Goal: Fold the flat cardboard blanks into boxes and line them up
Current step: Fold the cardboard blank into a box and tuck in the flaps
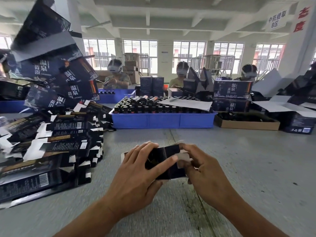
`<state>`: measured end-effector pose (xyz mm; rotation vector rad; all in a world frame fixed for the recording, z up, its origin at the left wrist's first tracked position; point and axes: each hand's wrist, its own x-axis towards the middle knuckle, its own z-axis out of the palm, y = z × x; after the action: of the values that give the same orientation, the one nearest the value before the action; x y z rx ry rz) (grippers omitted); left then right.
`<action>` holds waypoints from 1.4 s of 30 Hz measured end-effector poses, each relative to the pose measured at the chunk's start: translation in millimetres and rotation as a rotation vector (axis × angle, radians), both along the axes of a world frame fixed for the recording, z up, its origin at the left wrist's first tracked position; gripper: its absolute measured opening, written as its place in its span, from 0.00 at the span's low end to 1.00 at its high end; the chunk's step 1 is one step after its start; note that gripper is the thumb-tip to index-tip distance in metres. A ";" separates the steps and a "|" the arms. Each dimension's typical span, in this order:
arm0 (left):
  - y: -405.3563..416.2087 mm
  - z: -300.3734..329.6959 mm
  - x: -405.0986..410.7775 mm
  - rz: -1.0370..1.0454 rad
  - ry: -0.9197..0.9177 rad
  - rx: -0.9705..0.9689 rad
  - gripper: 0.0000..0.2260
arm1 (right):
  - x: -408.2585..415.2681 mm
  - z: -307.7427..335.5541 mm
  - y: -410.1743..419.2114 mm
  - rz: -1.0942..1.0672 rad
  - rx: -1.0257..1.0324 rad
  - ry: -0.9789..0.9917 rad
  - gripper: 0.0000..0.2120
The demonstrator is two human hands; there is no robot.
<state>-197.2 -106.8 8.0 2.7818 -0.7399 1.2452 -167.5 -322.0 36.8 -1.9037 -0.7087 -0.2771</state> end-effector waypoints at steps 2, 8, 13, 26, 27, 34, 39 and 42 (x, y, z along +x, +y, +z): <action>0.0 0.8 -0.5 -0.020 0.001 -0.031 0.27 | -1.9 0.8 0.7 -0.006 0.010 -0.025 0.21; 0.7 -0.9 -2.7 -0.021 0.004 -0.047 0.26 | -3.9 -5.8 5.5 -0.090 -0.014 -0.094 0.25; 2.3 -1.9 -2.3 -0.016 0.031 -0.052 0.25 | -7.2 -10.1 7.2 -0.123 -0.091 -0.194 0.25; 3.4 -3.4 -1.4 0.015 0.045 -0.105 0.28 | -4.8 -9.4 6.4 -0.058 -0.174 -0.227 0.14; 4.4 -3.3 -1.0 0.022 0.048 -0.105 0.27 | -5.1 -9.2 6.7 -0.031 -0.187 -0.184 0.16; 7.3 -2.2 -0.4 0.025 0.052 -0.100 0.27 | -5.9 -12.3 8.2 -0.024 -0.247 -0.167 0.25; 1.7 -0.9 -3.3 0.030 0.031 -0.048 0.25 | -5.2 -14.7 9.0 -0.134 -0.161 -0.217 0.15; 1.7 -0.5 -3.5 0.044 0.019 -0.017 0.23 | -5.0 -16.7 9.3 -0.159 -0.166 -0.233 0.15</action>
<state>-200.7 -105.1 7.5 2.8074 -0.6674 1.2239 -172.5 -312.7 20.1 -2.1113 -0.7534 -0.5627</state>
